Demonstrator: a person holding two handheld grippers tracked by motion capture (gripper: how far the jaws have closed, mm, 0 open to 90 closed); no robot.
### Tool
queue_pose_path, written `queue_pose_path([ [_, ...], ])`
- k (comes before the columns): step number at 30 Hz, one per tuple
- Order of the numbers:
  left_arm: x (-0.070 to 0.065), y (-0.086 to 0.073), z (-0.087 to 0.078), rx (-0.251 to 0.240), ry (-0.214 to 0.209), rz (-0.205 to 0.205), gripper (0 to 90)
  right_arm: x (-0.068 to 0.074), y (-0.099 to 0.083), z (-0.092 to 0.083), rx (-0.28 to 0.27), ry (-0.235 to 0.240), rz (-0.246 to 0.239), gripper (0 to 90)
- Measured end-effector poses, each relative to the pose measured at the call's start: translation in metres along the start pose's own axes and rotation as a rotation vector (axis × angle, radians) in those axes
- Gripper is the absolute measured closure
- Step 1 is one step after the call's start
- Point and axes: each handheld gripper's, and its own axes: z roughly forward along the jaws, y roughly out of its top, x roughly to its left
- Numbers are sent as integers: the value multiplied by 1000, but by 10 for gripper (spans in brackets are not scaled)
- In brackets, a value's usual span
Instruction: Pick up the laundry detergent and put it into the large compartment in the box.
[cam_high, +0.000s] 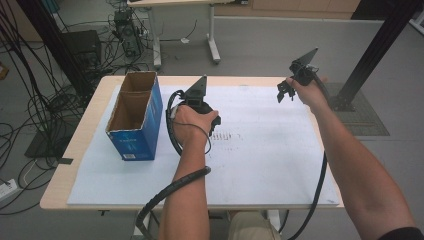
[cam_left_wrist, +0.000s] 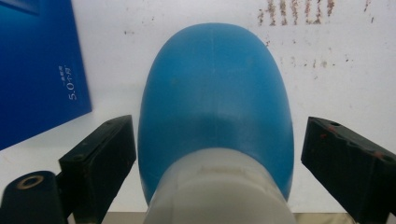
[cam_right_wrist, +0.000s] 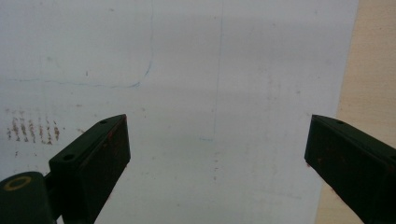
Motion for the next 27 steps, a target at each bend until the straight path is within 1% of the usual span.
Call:
queue_pose_path([
  [5,0,0,1,0,4,-2,179,2,1,1,3,-1,-4,67],
  [11,-2,-2,0,-11,16,6,258,3,1,2,4,-2,-4,67],
  [16,-2,-1,2,-5,20,14,323,5,2,3,5,-6,-6,67],
  [18,-4,-2,4,-9,31,14,351,5,2,3,6,-3,-5,67],
  [19,-2,-2,4,-10,25,10,369,5,2,3,5,-5,-9,67],
  [27,-2,-1,4,-6,26,8,375,6,3,3,9,-4,-9,67],
])
